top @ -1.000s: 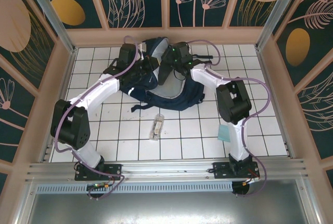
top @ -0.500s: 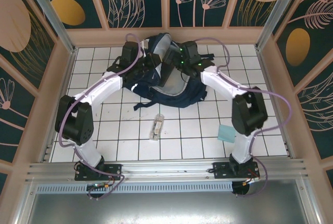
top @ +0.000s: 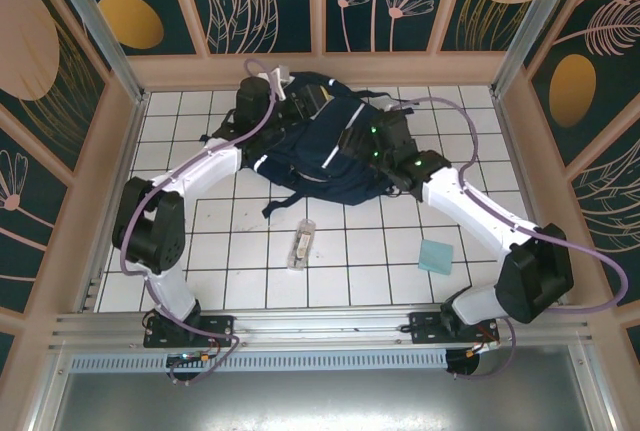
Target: Pack books, pencil case, and school supplies into a backpack
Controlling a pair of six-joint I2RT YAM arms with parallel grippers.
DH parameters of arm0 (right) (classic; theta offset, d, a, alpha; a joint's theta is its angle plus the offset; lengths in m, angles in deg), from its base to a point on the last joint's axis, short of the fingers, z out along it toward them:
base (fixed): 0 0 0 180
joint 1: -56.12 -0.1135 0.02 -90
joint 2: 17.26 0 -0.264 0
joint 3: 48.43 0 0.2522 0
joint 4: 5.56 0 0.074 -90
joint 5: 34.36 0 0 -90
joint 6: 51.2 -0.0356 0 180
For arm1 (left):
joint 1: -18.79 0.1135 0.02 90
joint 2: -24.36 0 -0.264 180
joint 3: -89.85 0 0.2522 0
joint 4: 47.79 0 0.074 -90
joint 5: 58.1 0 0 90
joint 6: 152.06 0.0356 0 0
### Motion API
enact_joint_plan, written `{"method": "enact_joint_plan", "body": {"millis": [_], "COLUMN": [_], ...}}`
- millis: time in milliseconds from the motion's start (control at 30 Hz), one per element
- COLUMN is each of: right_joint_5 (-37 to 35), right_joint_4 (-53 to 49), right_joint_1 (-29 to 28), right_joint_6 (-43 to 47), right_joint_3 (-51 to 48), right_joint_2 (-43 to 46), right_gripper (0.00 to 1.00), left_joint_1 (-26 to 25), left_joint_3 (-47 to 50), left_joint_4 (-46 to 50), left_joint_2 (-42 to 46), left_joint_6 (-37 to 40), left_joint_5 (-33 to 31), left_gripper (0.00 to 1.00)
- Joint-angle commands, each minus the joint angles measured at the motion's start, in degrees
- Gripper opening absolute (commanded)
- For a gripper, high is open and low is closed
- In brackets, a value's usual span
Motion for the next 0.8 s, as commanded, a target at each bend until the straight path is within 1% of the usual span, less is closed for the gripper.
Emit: {"method": "enact_joint_plan", "body": {"millis": [0,100,167,267,400,500,700,767], "right_joint_5": [-2.5,-1.6,-0.5,0.0,-1.2,-0.7,-1.3,-2.1], "right_joint_4": [0.3,3.6,5.7,7.1,8.9,10.4,10.5,10.0], "right_joint_1": [-3.6,-6.8,-8.7,-11.0,-13.2,-13.8,-14.1,-14.0], "right_joint_6": [-3.3,-5.4,-6.6,-7.4,-7.7,-8.2,-8.8,-8.8], "right_joint_3": [-2.3,-2.8,-1.9,1.4,5.8,7.8,8.5,8.6], "right_joint_2": [0.8,-1.8,-4.8,-10.6,-16.8,-19.6,-20.7,-20.7], "right_gripper": [0.84,0.83,0.83,0.81,0.76,0.74,0.72,0.72], "left_joint_1": [1.2,2.9,4.4,5.8,6.6,7.3,7.7,7.8], "left_joint_3": [6.0,13.9,18.5,22.6,22.6,21.2,21.0,19.0], "left_joint_4": [0.5,0.8,-0.2,-1.9,-2.9,-3.9,-4.3,-5.0], "left_joint_2": [7.0,10.7,11.8,10.9,6.3,0.9,-6.5,-9.0], "left_joint_6": [2.7,2.2,0.8,-1.1,-1.8,-3.6,-5.7,-6.2], "left_joint_5": [-6.0,-11.4,-12.5,-12.6,-12.5,-10.4,-11.3,-12.0], "left_gripper": [0.81,0.83,0.83,0.82,0.81,0.80,0.79,0.78]}}
